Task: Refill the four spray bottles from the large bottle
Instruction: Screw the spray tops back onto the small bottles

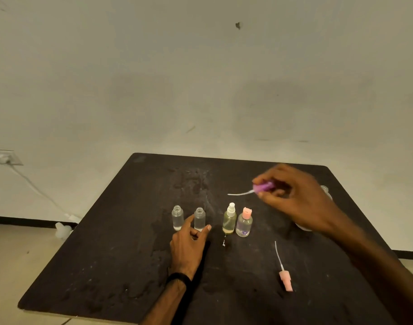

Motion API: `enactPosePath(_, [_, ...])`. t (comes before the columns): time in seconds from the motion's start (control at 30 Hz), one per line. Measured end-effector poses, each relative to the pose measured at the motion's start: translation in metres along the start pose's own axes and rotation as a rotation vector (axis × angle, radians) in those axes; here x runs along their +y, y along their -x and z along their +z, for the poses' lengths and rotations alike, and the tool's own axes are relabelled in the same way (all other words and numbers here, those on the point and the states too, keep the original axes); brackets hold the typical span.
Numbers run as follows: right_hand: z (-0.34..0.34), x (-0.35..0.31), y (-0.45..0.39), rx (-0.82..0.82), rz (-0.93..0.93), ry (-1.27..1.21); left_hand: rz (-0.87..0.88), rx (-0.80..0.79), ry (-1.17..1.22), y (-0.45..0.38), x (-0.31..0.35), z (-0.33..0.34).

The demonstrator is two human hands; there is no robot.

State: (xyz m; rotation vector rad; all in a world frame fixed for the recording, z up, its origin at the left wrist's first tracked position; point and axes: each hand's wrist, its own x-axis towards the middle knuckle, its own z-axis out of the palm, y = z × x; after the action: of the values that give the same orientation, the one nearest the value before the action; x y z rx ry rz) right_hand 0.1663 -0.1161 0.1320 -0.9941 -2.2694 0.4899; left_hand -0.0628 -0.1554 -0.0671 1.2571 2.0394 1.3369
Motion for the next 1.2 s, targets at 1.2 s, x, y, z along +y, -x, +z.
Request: enactPosePath(1.2, [0.141, -0.006, -0.107, -0.717, -0.201, 0.519, -0.014, 0.0, 0.058, -0.002, -0.006, 0.005])
